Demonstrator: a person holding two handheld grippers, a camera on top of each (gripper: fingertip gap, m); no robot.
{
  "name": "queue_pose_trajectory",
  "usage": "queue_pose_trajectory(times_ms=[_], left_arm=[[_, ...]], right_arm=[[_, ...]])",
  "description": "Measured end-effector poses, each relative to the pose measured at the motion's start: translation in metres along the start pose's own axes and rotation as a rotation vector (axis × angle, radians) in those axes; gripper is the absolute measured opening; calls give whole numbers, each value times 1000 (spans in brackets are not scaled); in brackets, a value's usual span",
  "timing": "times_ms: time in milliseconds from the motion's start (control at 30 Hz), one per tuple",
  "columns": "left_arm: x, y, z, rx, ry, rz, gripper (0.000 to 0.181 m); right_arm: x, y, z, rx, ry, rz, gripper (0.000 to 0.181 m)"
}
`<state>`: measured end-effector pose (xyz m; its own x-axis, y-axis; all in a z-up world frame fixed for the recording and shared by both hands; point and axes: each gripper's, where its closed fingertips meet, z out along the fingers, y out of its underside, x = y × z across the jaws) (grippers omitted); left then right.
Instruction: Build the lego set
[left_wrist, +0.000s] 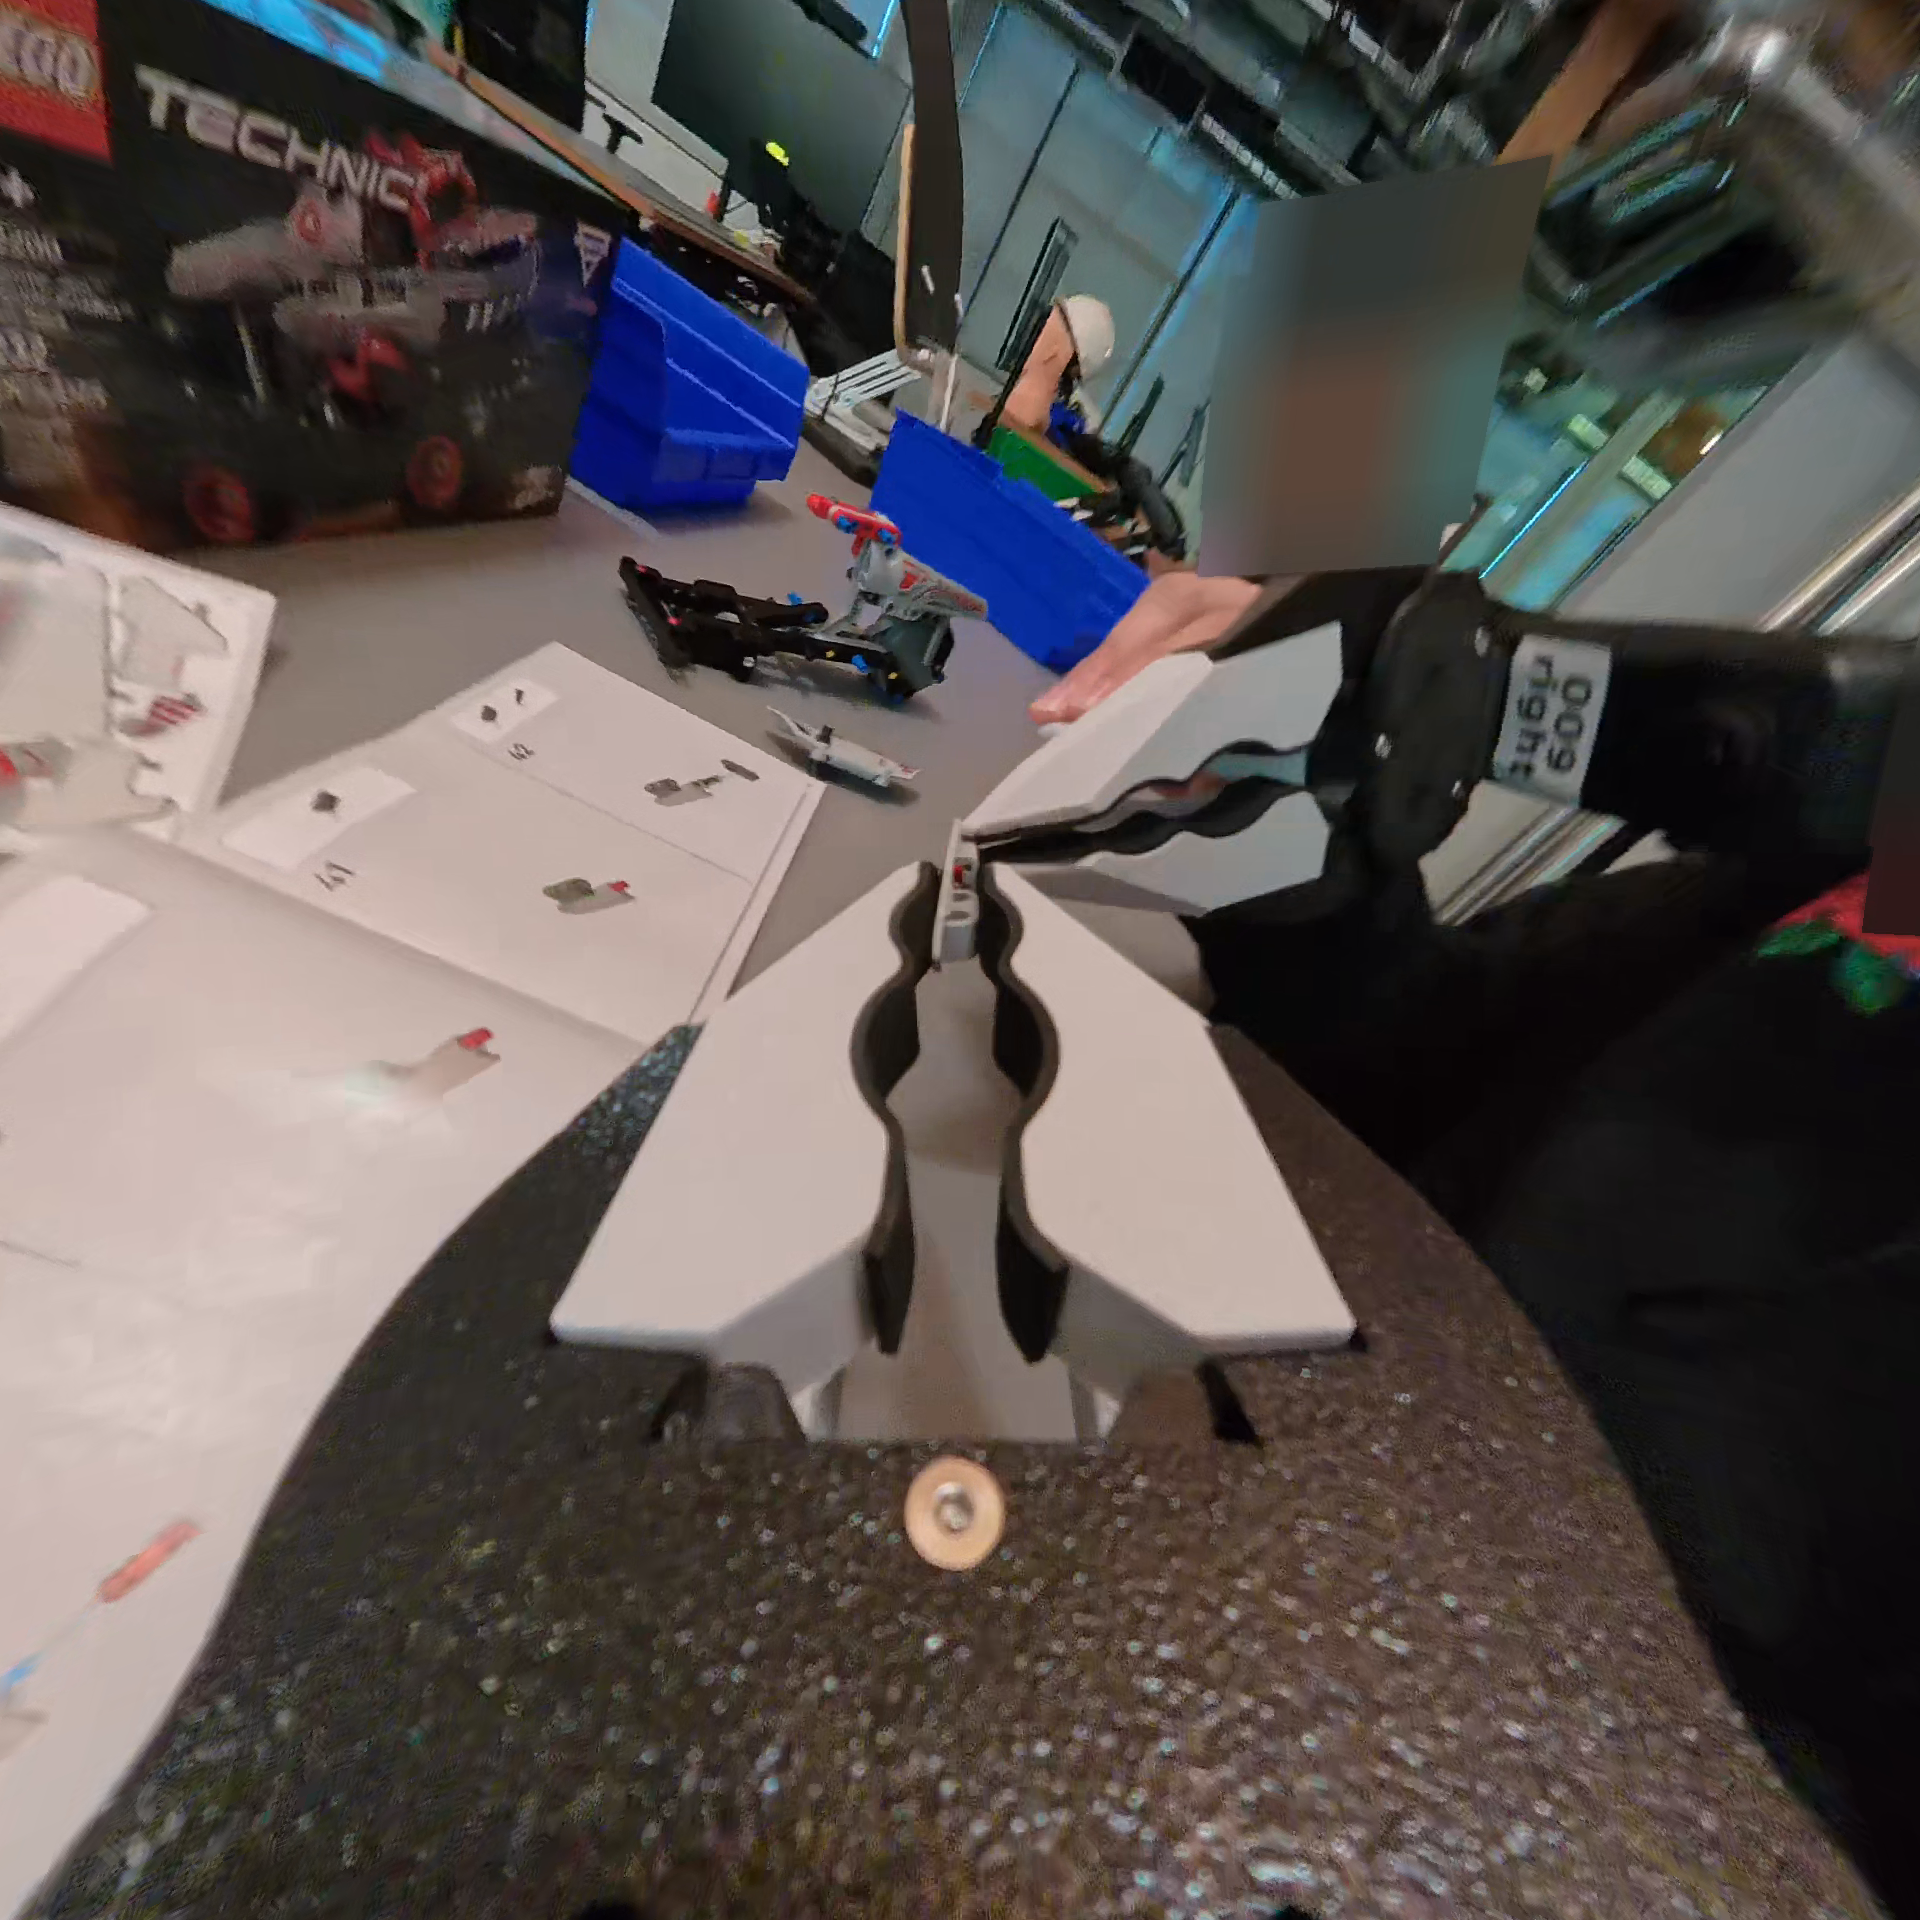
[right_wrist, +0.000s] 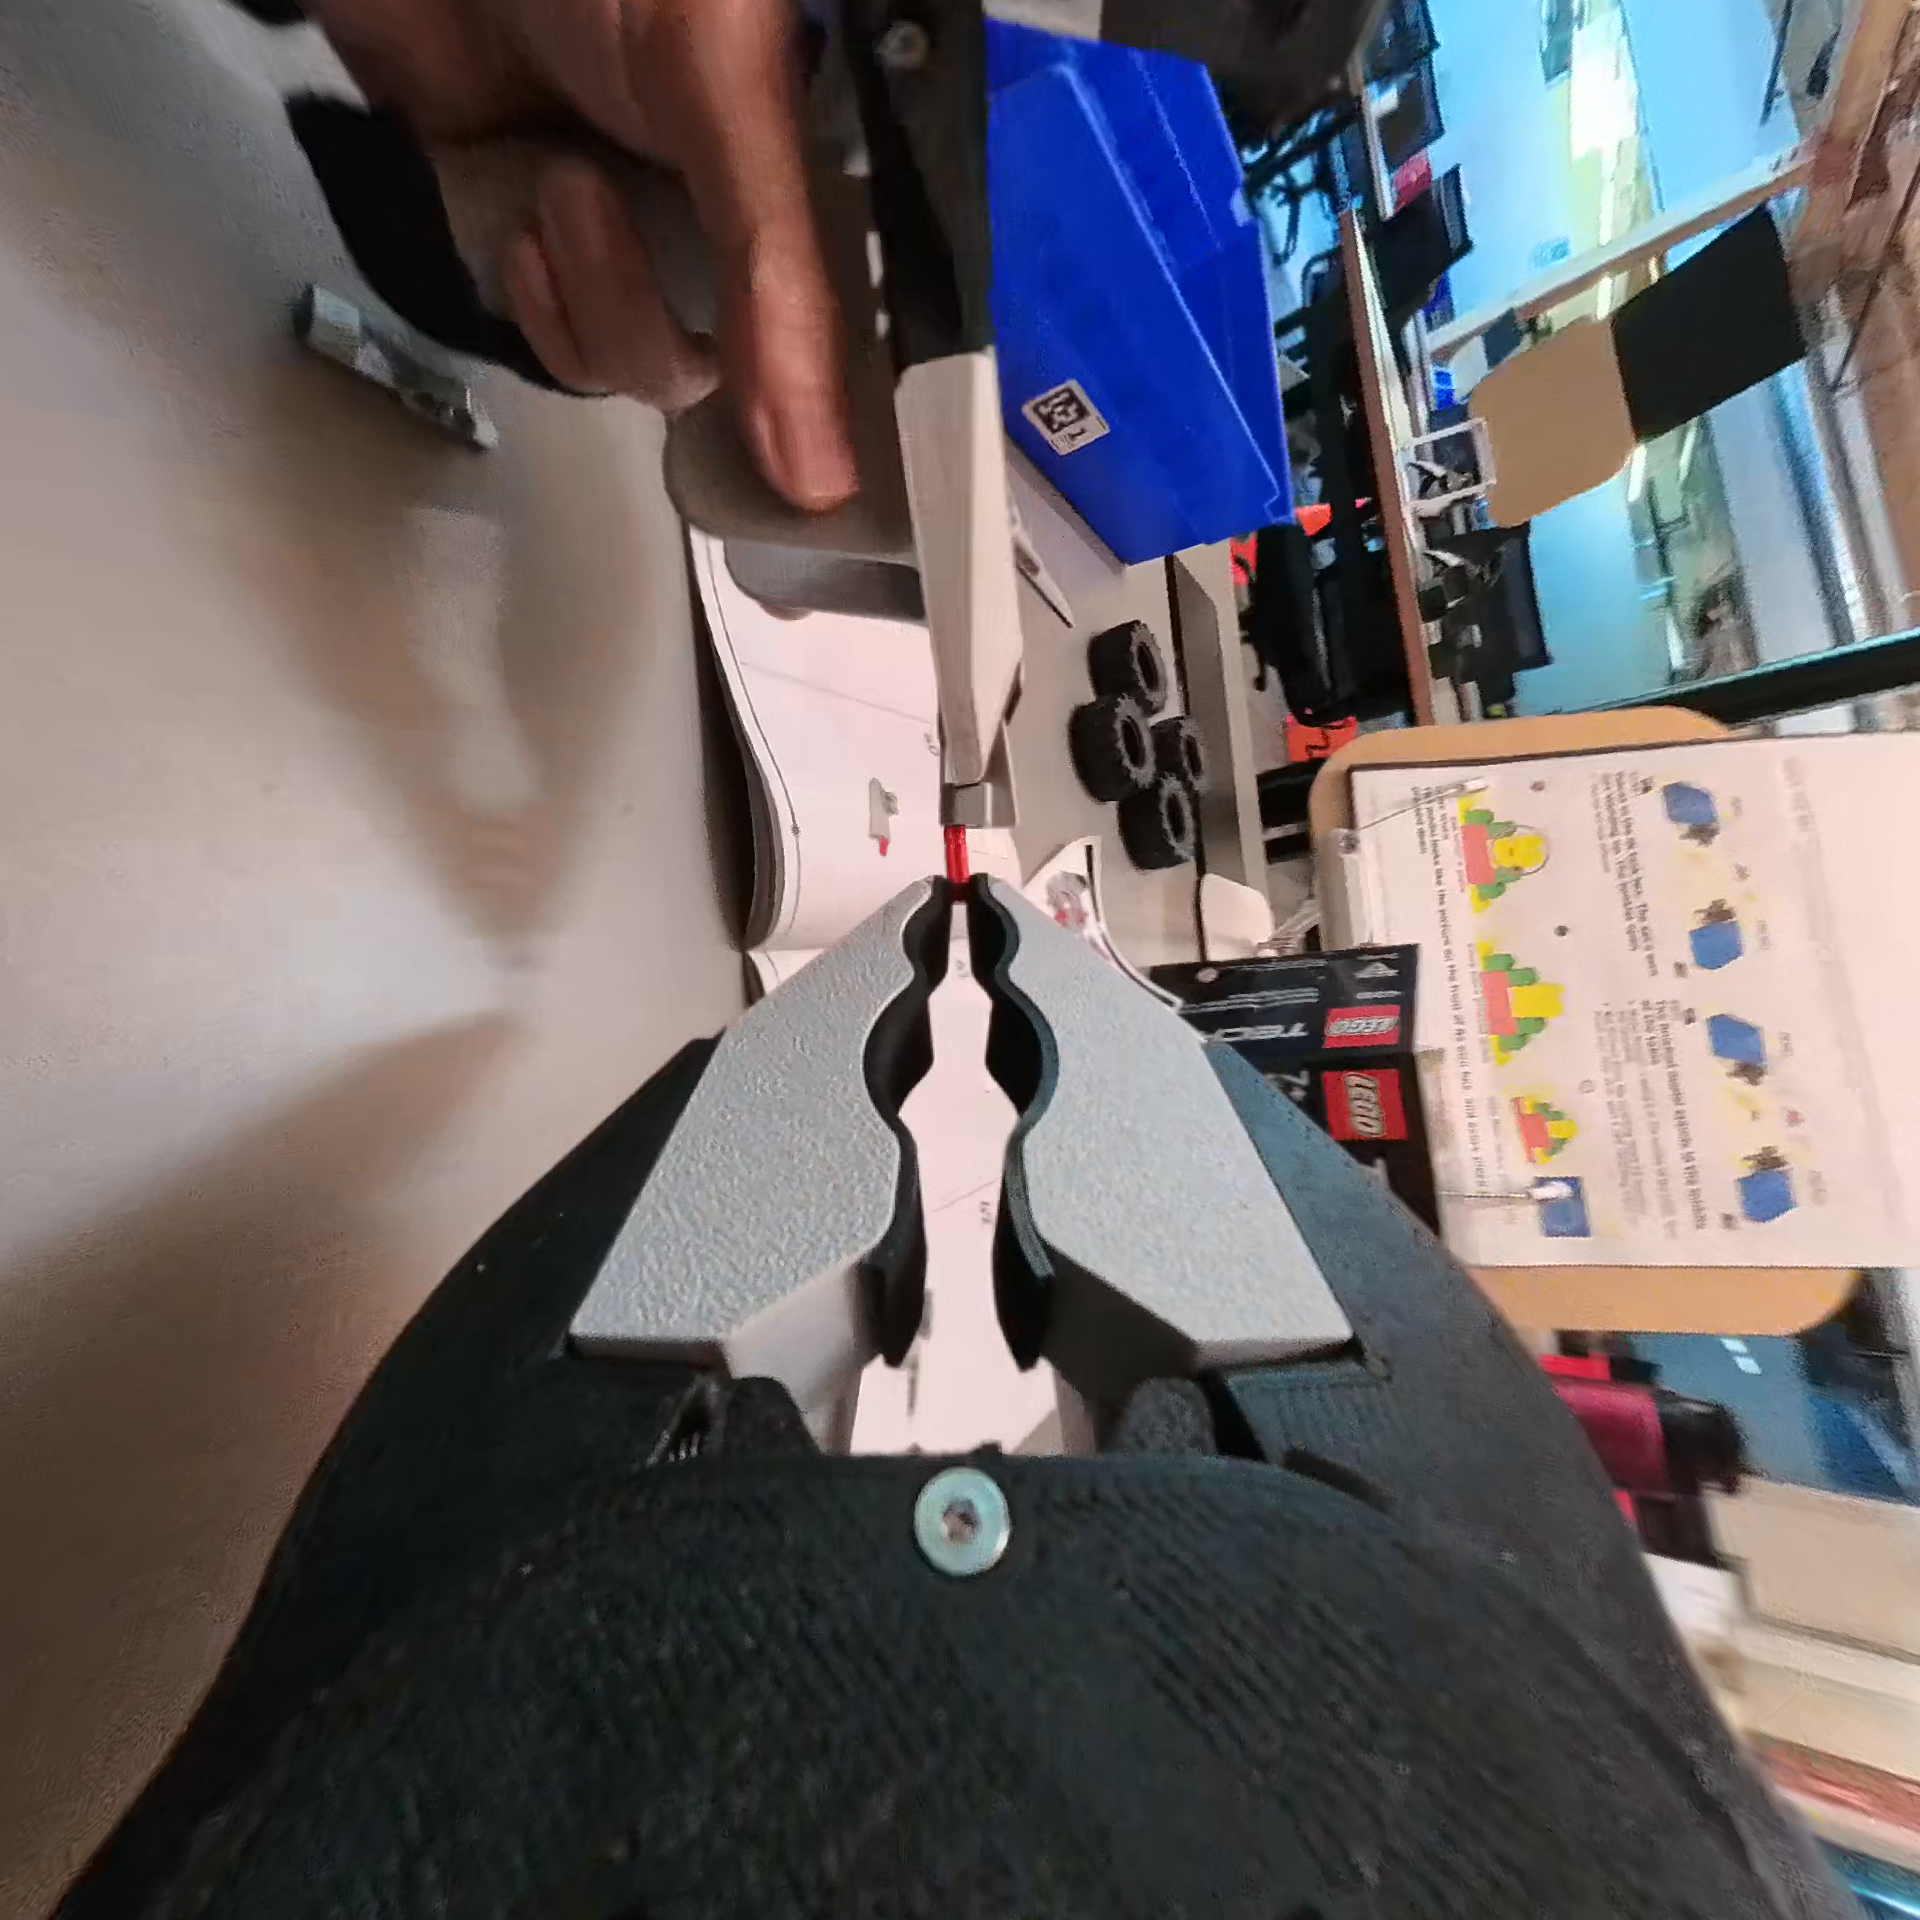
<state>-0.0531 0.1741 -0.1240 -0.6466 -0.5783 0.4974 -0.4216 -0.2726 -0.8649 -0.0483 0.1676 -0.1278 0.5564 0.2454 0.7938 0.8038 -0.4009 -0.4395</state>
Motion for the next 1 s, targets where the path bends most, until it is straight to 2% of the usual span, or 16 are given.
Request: queue_pose_trajectory(times_ms=[233, 367, 567, 667, 733, 800, 867, 900, 933, 1000], left_arm=[[-3, 6, 0, -52, -36, 75, 5], [5, 6, -2, -43, 29, 115, 5], [10, 6, -2, -9, 150, -138, 6], [22, 1, 2, 41, 240, -169, 6], [15, 4, 4, 32, 197, -162, 5], [-13, 15, 2, -37, 1, -97, 5], [-42, 22, -5, -110, -224, 24, 5], [-46, 22, -5, -125, -270, 91, 5], [-44, 24, -3, -136, -270, 112, 5], [-40, 25, 1, -126, -243, 105, 5]], right_arm=[[-4, -1, 2, 65, -59, 106, 4], [-5, -6, -4, 203, -151, 290, 3], [-2, -17, -11, 322, -223, 436, 2], [0, -29, -15, 402, -251, 505, 0], [0, -24, -13, 366, -229, 479, 0], [-4, -7, -7, 262, -237, 461, 0], [-15, 36, 9, 64, -247, 506, 0], [-28, 56, 19, 1, -278, 536, 0], [-46, 62, 24, 7, -357, 568, 0], [-48, 63, 30, 99, -324, 636, 0]])
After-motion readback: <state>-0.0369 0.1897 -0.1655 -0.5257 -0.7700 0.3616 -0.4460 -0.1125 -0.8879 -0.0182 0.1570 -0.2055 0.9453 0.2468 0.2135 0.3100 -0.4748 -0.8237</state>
